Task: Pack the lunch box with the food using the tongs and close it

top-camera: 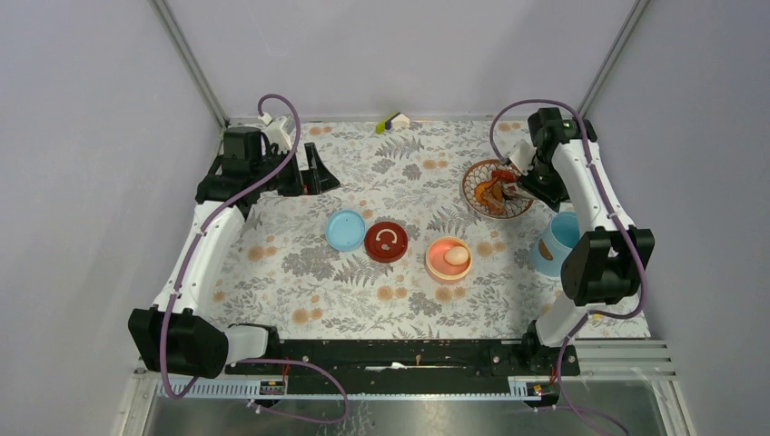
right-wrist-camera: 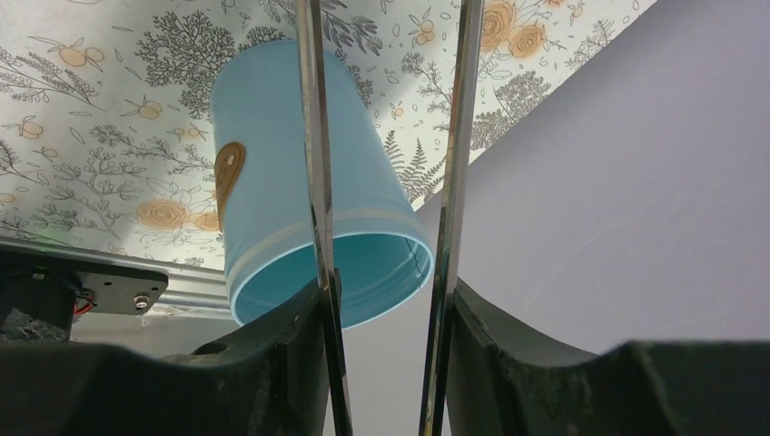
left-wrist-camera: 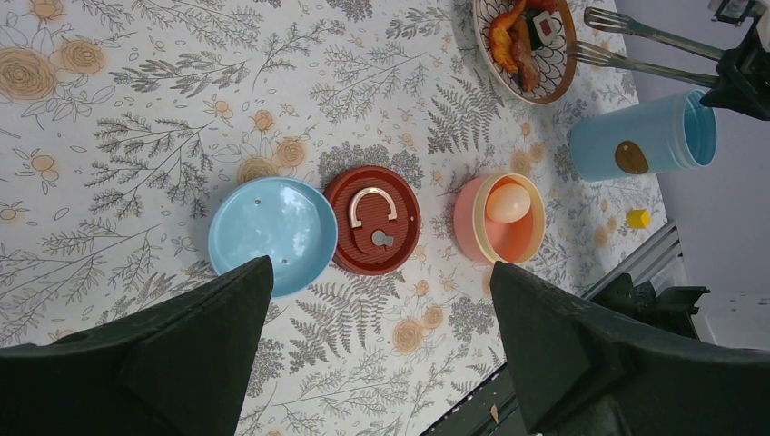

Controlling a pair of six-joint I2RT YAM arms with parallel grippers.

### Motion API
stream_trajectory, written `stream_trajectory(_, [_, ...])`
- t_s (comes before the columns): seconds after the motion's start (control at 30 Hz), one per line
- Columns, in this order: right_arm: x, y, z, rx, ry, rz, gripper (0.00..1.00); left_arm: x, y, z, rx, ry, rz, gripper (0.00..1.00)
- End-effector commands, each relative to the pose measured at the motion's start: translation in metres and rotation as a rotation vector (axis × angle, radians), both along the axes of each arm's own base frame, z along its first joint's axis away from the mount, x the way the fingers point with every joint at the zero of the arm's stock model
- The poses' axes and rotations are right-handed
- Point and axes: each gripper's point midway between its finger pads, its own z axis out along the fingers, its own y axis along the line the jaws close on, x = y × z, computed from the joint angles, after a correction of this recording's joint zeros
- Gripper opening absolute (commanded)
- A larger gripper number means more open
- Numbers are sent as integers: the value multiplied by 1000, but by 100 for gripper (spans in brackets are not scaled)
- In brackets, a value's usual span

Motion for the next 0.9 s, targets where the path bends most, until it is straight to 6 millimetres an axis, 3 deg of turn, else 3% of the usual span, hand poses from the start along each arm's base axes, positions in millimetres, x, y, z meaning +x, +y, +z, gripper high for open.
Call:
stream_trajectory(0.0, [7, -2, 10, -24, -3, -10, 49, 8, -4, 19, -35, -64, -15, 99])
stream_trajectory(0.3, [12, -4, 9, -46, 71, -61, 49, 4, -6, 22, -46, -71, -26, 99])
stream_trajectory(0.67, [12, 15, 13, 58, 63, -169, 49, 1, -9, 19, -72, -52, -37, 99])
stream_trajectory(0.87, [-5, 31, 8, 146, 64, -251, 48, 1, -11, 21, -89, -43, -38, 99])
